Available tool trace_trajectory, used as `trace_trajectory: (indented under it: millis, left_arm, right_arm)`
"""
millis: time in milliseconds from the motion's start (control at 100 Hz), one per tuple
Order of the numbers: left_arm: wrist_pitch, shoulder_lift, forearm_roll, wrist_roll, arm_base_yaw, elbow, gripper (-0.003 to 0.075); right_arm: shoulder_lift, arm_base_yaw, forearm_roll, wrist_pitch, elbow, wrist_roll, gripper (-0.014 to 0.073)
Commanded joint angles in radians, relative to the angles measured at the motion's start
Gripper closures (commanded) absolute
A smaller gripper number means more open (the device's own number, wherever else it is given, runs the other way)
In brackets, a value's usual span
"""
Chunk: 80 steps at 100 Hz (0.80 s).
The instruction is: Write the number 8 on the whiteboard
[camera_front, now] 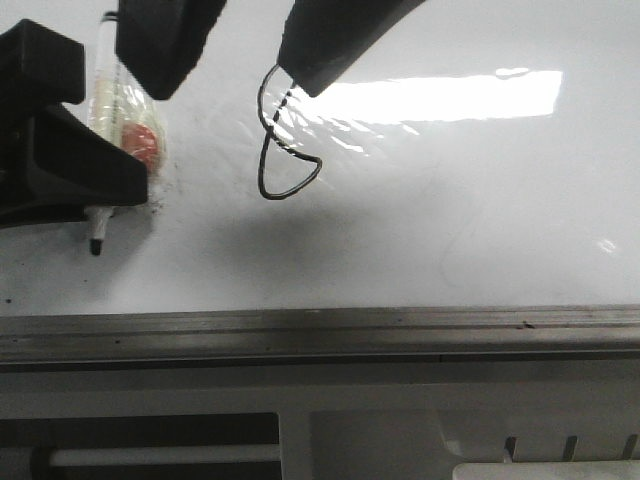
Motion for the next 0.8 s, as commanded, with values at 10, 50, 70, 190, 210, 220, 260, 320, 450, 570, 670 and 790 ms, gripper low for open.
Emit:
trace_trajectory:
  millis: [10,50,70,190,210,220,260,320,450,570,670,790]
  left_arm:
    - [-0.070,-0.001,-0.023,-0.006,0.010,-0.025,0.0372]
    - [-0.069,-0.001,-0.023,-0.006,0.010,-0.025,0.0330]
    - [-0.069,-0.001,-0.023,-0.006,0.010,-0.025,0.0316]
    - [-0.053,-0.007,-0.023,-0.006,0.010,-0.025,0.0298]
    - [-0.047,-0.010,-0.023,-0.006,0.010,-0.025,0.0298]
    - [-0.045,-0.014,-0.023,-0.006,0.010,-0.025,0.0298]
    - [-0.037,-0.028,-0.023,-0.006,0.010,-0.025,0.0298]
    - [-0.035,-0.054,-0.019,-0.006,0.010,-0.025,0.0299]
    - [-0.022,-0.146,0.045,-0.003,0.010,-0.025,0.0351]
    - [0.009,-0.228,0.083,-0.002,0.010,-0.025,0.0606]
    - [0.040,-0.292,0.111,-0.001,0.010,-0.025,0.0739]
    - [0.060,-0.362,0.131,0.002,0.010,-0.023,0.0741]
  right_arm:
    - [-0.020,-0.001,-0.009,-0.063,-0.026,-0.008,0.0178]
    - [-0.020,-0.001,-0.009,-0.066,-0.026,-0.008,0.0195]
    - [-0.020,-0.001,-0.009,-0.067,-0.026,-0.008,0.0204]
    - [-0.020,-0.001,-0.023,-0.067,-0.026,-0.008,0.0263]
    - [-0.020,-0.001,-0.028,-0.067,-0.026,-0.008,0.0274]
    - [-0.020,-0.001,-0.032,-0.067,-0.026,-0.008,0.0279]
    - [-0.023,-0.001,-0.038,-0.067,-0.026,-0.008,0.0308]
    - [-0.025,-0.001,-0.049,-0.067,-0.026,-0.008,0.0370]
    - [-0.033,-0.001,-0.051,-0.095,-0.025,-0.008,0.0554]
    - [-0.045,-0.001,-0.072,-0.161,-0.010,-0.008,0.0661]
    - [-0.061,-0.001,-0.087,-0.220,0.023,-0.008,0.0657]
    - [-0.103,-0.001,-0.093,-0.308,0.102,-0.008,0.0657]
